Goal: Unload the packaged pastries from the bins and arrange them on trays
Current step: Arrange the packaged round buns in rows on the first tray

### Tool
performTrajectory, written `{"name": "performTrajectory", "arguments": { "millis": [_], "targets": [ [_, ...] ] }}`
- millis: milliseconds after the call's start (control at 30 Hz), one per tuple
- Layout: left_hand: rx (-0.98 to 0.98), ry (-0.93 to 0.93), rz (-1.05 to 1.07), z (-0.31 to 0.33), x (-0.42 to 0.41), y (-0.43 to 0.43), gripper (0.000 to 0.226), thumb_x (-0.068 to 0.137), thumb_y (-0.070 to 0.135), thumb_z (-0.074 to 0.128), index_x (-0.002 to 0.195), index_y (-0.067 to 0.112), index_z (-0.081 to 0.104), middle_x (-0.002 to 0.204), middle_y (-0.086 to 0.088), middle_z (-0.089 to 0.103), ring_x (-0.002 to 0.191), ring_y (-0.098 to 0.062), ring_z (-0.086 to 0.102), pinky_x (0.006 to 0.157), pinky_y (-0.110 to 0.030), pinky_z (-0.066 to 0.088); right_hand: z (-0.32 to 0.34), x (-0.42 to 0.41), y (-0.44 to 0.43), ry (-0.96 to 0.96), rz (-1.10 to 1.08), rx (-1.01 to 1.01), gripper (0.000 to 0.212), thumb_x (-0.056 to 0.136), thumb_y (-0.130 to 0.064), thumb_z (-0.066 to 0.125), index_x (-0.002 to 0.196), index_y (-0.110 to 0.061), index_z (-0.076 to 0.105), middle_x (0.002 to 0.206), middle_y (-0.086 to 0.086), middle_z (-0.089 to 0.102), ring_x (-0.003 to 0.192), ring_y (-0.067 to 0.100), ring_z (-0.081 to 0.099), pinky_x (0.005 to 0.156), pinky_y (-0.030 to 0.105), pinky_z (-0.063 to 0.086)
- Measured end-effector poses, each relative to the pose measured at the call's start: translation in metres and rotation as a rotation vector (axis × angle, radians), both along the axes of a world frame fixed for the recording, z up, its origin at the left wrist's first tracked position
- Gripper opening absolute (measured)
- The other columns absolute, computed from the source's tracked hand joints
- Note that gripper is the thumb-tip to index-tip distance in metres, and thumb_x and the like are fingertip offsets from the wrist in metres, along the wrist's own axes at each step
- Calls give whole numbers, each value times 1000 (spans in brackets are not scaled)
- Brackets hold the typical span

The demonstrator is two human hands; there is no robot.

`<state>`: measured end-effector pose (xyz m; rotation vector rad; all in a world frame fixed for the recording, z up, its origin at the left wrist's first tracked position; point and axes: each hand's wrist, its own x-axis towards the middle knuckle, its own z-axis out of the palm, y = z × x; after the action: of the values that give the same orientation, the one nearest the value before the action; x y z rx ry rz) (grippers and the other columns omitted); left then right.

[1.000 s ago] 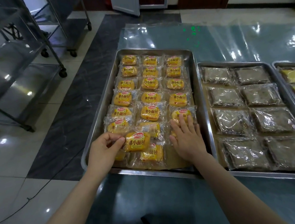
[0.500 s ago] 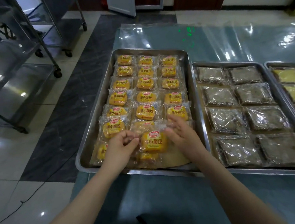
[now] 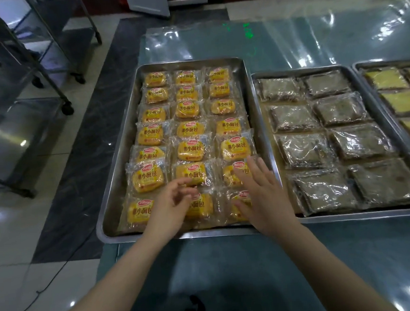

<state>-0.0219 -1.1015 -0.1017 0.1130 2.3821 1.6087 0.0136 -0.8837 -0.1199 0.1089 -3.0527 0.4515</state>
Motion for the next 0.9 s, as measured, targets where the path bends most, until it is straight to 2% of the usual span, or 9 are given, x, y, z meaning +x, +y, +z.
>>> {"name": "performTrajectory", "arguments": {
  "millis": [100,167,200,300,367,467,533,700,900],
  "targets": [
    [-95,54,-50,-2,-8,2,35,91,10,56,101,43,56,91,22,68,80,11,61,60,-6,45,-12,-19,-3,-143,51,29,78,90,-60,45,151,-31,7,158,0,-16,143,23,-21,116,47,0],
    [-174,103,-73,-4,-16,7,36,90,10,57,103,44,58,101,22,65,89,11,59,68,-11,50,-18,-29,-4,-170,60,66,79,90,-66,34,152,-33,-1,156,-1,-22,141,22,-27,112,46,-9],
    [-231,142,-91,-6,-21,11,36,90,13,58,109,44,57,113,21,61,98,9,57,80,-17,51,-22,-33,-4,-177,61,69,77,90,-67,30,152,-33,-3,156,-1,-23,139,21,-28,111,46,-11],
    [-486,289,-232,-18,-35,25,47,91,29,57,135,39,42,145,11,38,135,-11,30,112,-35,23,-30,-38,-4,-223,63,78,77,91,-67,25,151,-32,-8,154,-1,-27,139,21,-30,112,50,-10],
    [-687,323,-342,-29,-42,35,59,92,46,47,145,40,21,155,10,12,143,-16,4,112,-37,0,-35,-38,-2,-252,75,105,80,90,-66,28,150,-31,-13,153,-1,-31,139,23,-31,113,52,-9],
    [-921,320,-431,-51,-44,39,68,93,59,28,144,39,-12,152,5,-21,139,-20,-23,108,-42,-18,-38,-39,-2,-281,81,110,83,88,-67,30,148,-34,-16,151,0,-36,138,26,-32,113,53,-8],
    [-970,337,-439,-61,-42,37,66,92,60,19,141,38,-20,151,3,-28,136,-21,-30,107,-43,-21,-39,-41,-3,-299,72,93,84,86,-70,31,147,-38,-17,150,2,-39,138,30,-33,111,55,-8],
    [-983,355,-436,-70,-39,34,66,90,62,12,142,37,-18,150,4,-29,135,-19,-33,107,-43,-21,-38,-46,-7,-325,47,72,90,83,-72,37,146,-40,-17,148,4,-41,136,31,-36,111,58,-6],
    [-940,335,-425,-63,-36,32,64,88,63,8,143,39,-13,152,6,-26,134,-16,-35,110,-43,-18,-29,-49,-6,-342,25,26,90,80,-60,48,147,-44,-10,156,1,-26,138,28,-33,110,56,-13]
  ]
}}
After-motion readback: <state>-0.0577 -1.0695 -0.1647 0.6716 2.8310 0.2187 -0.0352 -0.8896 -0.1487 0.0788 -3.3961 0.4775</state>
